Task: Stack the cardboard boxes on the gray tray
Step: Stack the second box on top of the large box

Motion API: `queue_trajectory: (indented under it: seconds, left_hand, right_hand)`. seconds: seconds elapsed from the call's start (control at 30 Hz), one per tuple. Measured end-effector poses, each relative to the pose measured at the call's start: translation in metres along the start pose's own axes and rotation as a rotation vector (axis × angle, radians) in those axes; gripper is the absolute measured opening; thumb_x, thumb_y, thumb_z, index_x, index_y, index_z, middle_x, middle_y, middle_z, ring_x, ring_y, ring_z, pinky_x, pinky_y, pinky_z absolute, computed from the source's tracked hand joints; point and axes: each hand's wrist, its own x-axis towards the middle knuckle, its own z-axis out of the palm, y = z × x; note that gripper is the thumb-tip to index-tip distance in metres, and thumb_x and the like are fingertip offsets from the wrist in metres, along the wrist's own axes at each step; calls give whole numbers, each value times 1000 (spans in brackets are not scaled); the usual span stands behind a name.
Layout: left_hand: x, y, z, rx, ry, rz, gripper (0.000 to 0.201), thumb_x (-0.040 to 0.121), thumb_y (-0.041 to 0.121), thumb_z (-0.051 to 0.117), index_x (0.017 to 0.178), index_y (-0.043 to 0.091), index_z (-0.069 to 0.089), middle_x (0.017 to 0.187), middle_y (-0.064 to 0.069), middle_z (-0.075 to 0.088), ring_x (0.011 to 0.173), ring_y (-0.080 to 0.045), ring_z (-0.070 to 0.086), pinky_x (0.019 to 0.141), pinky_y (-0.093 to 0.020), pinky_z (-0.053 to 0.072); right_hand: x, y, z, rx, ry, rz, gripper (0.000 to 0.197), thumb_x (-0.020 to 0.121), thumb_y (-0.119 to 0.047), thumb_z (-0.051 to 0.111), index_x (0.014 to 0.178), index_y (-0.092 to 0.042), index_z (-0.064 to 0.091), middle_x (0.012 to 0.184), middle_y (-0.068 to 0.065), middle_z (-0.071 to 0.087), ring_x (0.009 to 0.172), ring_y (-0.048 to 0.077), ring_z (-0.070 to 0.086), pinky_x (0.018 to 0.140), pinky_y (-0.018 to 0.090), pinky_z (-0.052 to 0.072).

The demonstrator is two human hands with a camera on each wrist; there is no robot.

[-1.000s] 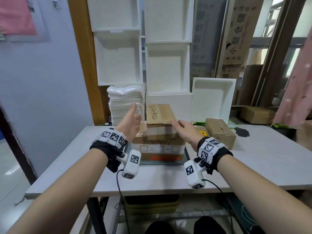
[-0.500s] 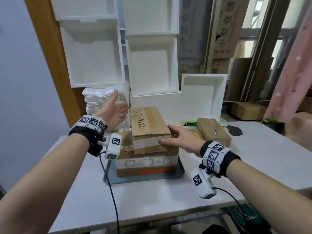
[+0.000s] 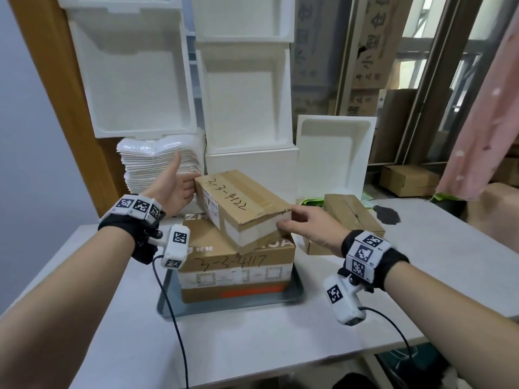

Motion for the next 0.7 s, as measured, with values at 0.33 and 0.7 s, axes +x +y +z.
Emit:
queue_trajectory:
  seconds: [0.33, 0.7]
  left_hand:
    - [-44, -4, -16, -98, 49, 42, 97, 87, 75, 25, 151, 1, 23, 158, -16, 23, 147, -26, 19, 120, -39, 12]
    - [-94, -30, -21, -166, 30, 71, 102, 83, 78, 29, 151, 3, 24, 157, -15, 26, 146, -25, 24, 119, -39, 17]
  right_hand:
    - [11, 1, 6, 121, 204, -107, 29, 92, -14, 64, 119, -21, 68, 117, -4, 72, 112, 11, 66, 101, 37, 51]
    - [26, 5, 18, -147, 335, 33, 53, 88, -40, 57, 110, 8, 62, 108, 27, 68, 100, 43, 64, 92, 58, 50]
